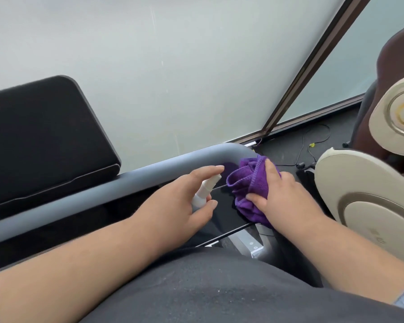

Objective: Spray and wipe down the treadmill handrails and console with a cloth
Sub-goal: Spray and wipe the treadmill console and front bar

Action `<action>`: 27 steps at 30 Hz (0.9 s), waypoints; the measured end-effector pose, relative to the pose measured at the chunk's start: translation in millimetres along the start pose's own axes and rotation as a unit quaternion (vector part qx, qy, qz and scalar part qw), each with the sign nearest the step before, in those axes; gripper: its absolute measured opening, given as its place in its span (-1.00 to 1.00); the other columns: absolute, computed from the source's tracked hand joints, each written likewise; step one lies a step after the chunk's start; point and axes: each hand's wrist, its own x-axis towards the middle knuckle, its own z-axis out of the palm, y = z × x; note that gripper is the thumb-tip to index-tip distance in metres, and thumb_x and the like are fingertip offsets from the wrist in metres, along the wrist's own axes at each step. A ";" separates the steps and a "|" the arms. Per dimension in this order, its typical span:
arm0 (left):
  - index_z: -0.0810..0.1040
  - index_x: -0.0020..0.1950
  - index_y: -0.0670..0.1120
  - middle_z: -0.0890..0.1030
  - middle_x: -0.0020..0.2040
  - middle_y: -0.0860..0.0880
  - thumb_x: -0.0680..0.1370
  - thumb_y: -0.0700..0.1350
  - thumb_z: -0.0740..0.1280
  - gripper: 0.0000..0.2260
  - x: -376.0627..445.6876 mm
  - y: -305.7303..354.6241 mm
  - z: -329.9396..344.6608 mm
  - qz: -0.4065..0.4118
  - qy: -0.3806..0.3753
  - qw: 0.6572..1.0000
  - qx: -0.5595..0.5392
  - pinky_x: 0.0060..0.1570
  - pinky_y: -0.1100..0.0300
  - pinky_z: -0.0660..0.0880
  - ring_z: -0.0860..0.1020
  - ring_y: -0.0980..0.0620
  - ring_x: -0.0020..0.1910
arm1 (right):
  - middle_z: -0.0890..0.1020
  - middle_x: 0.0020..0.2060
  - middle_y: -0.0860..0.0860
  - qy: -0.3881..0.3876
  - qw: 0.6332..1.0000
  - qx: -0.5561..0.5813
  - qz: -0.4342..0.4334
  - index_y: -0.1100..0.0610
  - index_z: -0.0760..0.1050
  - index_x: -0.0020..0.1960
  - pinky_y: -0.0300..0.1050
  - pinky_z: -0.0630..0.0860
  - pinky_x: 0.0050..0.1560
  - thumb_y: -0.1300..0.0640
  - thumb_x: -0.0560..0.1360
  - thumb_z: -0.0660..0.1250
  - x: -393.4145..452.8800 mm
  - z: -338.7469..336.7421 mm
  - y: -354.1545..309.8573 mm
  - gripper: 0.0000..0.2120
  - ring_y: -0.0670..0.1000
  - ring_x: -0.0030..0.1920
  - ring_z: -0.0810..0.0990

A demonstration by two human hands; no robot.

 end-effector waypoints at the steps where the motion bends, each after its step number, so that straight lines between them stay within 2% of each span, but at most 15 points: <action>1: 0.11 0.23 0.63 0.55 -0.05 0.29 0.55 0.05 0.35 -0.43 -1.6 -2.2 -3.0 -0.004 0.011 1.000 0.005 -0.06 0.40 0.42 0.52 0.27 -0.07 | 0.44 0.26 0.19 0.006 1.000 -0.009 0.001 0.04 -0.14 0.62 0.10 0.44 0.22 -0.42 0.48 0.18 -3.1 2.6 0.2 -0.05 0.24 0.18 0.53; 5: 0.16 0.26 0.56 0.56 -0.06 0.29 0.56 0.02 0.34 -0.46 -11.0 -15.1 -11.6 -0.044 0.063 0.997 0.007 -0.10 0.38 0.40 0.53 0.28 -0.12 | 0.36 0.33 0.20 0.013 0.999 -0.030 -0.005 0.07 -0.21 0.62 0.14 0.48 0.22 -0.44 0.47 0.20 15.1 2.2 -16.9 0.01 0.23 0.25 0.48; 8: 0.19 0.33 0.48 0.55 -0.03 0.29 0.56 -0.01 0.35 -0.47 -17.3 -18.6 -14.7 -0.068 0.093 0.993 0.001 -0.11 0.33 0.41 0.52 0.28 -0.16 | 0.34 0.35 0.21 0.023 0.998 -0.050 -0.039 0.05 -0.16 0.62 0.14 0.46 0.21 -0.44 0.45 0.25 42.2 -12.5 -34.8 0.01 0.24 0.26 0.46; 11: 0.20 0.34 0.46 0.55 -0.02 0.27 0.55 0.00 0.34 -0.48 -21.5 -20.1 -13.4 -0.076 0.116 0.990 -0.004 -0.05 0.26 0.47 0.53 0.22 -0.15 | 0.35 0.37 0.16 0.012 0.986 -0.099 -0.136 -0.03 -0.09 0.62 0.12 0.45 0.23 -0.47 0.36 0.33 70.5 -29.6 -47.9 0.06 0.23 0.28 0.45; 15: 0.25 0.29 0.50 0.58 -0.06 0.19 0.52 0.00 0.34 -0.49 -24.4 -18.8 -7.4 -0.082 0.172 0.981 -0.039 0.00 0.07 0.55 0.58 0.11 -0.18 | 0.36 0.41 0.08 -0.009 0.945 -0.161 -0.285 -0.09 -0.03 0.60 0.12 0.41 0.34 -0.48 0.28 0.40 91.2 -42.2 -67.2 0.08 0.19 0.33 0.42; 17: 0.24 0.26 0.53 0.60 -0.09 0.16 0.53 0.00 0.35 -0.49 -24.7 -17.9 -7.5 -0.069 0.221 0.972 -0.049 -0.02 0.11 0.53 0.59 0.10 -0.18 | 0.35 0.43 0.08 0.005 0.925 -0.177 -0.335 -0.08 -0.02 0.60 0.09 0.35 0.38 -0.47 0.29 0.40 85.5 -37.7 -89.6 0.08 0.18 0.37 0.38; 19: 0.22 0.25 0.55 0.61 -0.04 0.15 0.55 0.01 0.36 -0.48 -24.2 -17.1 -9.8 -0.052 0.257 0.964 -0.050 -0.01 0.22 0.49 0.60 0.14 -0.15 | 0.31 0.46 0.10 0.018 0.912 -0.176 -0.371 -0.06 -0.02 0.60 0.10 0.29 0.39 -0.44 0.34 0.38 71.0 -23.3 -123.4 0.04 0.19 0.39 0.34; 21: 0.18 0.24 0.59 0.61 0.09 0.11 0.56 0.00 0.36 -0.45 -23.3 -15.9 -11.0 -0.047 0.275 0.959 -0.043 -0.01 0.31 0.46 0.59 0.19 -0.11 | 0.28 0.46 0.12 0.034 0.903 -0.163 -0.397 -0.05 -0.01 0.60 0.12 0.27 0.36 -0.35 0.43 0.34 55.3 -8.2 -157.4 -0.09 0.20 0.38 0.31; 23: 0.18 0.24 0.59 0.60 0.16 0.06 0.56 -0.02 0.37 -0.43 -23.2 -15.0 -9.5 -0.042 0.278 0.959 -0.043 0.02 0.30 0.46 0.59 0.19 -0.08 | 0.28 0.42 0.11 0.044 0.901 -0.151 -0.405 -0.06 0.00 0.59 0.11 0.26 0.35 -0.26 0.50 0.27 48.9 1.8 -174.4 -0.21 0.20 0.35 0.29; 25: 0.19 0.27 0.56 0.60 0.14 0.05 0.55 -0.02 0.36 -0.44 -24.8 -15.3 -6.9 -0.037 0.277 0.959 -0.042 0.02 0.31 0.46 0.60 0.17 -0.07 | 0.25 0.46 0.07 0.046 0.903 -0.117 -0.410 -0.09 0.00 0.60 0.09 0.22 0.39 -0.23 0.54 0.23 50.7 0.6 -166.9 -0.26 0.18 0.39 0.27; 27: 0.21 0.33 0.47 0.61 0.01 0.08 0.54 -0.03 0.35 -0.46 -28.7 -16.4 -8.1 -0.033 0.289 0.956 -0.045 0.00 0.31 0.46 0.60 0.10 -0.13 | 0.25 0.51 0.00 0.032 0.920 -0.060 -0.386 -0.14 0.06 0.60 0.04 0.17 0.45 -0.24 0.56 0.23 58.2 -8.6 -141.7 -0.31 0.13 0.45 0.25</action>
